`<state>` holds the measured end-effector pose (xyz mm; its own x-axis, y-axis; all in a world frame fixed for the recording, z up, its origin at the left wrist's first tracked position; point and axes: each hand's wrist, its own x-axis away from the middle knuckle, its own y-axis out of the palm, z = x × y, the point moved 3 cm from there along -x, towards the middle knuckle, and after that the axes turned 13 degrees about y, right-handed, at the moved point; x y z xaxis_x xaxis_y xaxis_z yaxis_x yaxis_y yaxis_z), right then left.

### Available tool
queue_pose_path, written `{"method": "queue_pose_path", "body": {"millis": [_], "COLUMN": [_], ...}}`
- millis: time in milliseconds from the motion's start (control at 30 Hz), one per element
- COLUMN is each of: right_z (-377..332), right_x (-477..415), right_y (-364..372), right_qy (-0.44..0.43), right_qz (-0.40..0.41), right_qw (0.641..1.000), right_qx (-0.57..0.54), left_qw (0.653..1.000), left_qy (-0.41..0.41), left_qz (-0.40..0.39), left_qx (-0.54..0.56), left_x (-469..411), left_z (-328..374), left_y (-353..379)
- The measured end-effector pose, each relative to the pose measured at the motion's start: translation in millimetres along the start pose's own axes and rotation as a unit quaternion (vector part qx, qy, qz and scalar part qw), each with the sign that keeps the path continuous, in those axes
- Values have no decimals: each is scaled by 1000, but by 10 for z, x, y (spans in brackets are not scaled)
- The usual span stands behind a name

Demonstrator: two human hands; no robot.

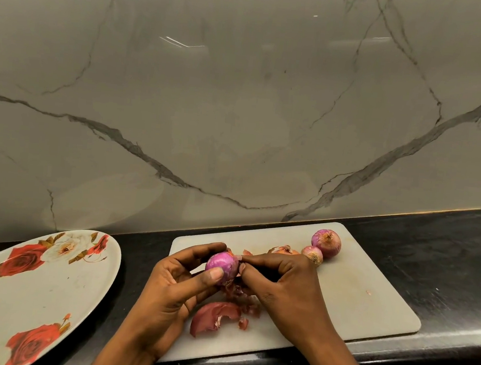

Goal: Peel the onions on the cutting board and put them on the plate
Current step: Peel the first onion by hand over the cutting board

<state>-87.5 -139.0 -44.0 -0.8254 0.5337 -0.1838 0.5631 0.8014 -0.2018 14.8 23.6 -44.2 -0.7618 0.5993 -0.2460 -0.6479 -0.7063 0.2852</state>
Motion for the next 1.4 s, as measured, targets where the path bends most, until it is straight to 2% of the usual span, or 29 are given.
{"method": "queue_pose_path", "body": {"millis": [333,600,767,900,1400], "right_z": [-45,4,-5,-45,-52], "right_x": [16,8,17,29,30], "right_y": [12,5,22,30,22], "right_qy": [-9,-8,-10,-19,-34], "right_qz": [-18,8,15,-6,1], "right_qw": [1000,1000,1000,1000,999], "right_qx": [-14,11,10,5,16], "left_qw": [1000,999,999,999,1000], "left_qy": [0,-9,7,13,-6], "left_qz": [2,2,27,21,0], "left_qx": [6,32,27,28,24], "left_x": [9,-7,-1,3,-14], "left_z": [17,1,0,2,3], "left_y": [43,8,12,10,-10]}}
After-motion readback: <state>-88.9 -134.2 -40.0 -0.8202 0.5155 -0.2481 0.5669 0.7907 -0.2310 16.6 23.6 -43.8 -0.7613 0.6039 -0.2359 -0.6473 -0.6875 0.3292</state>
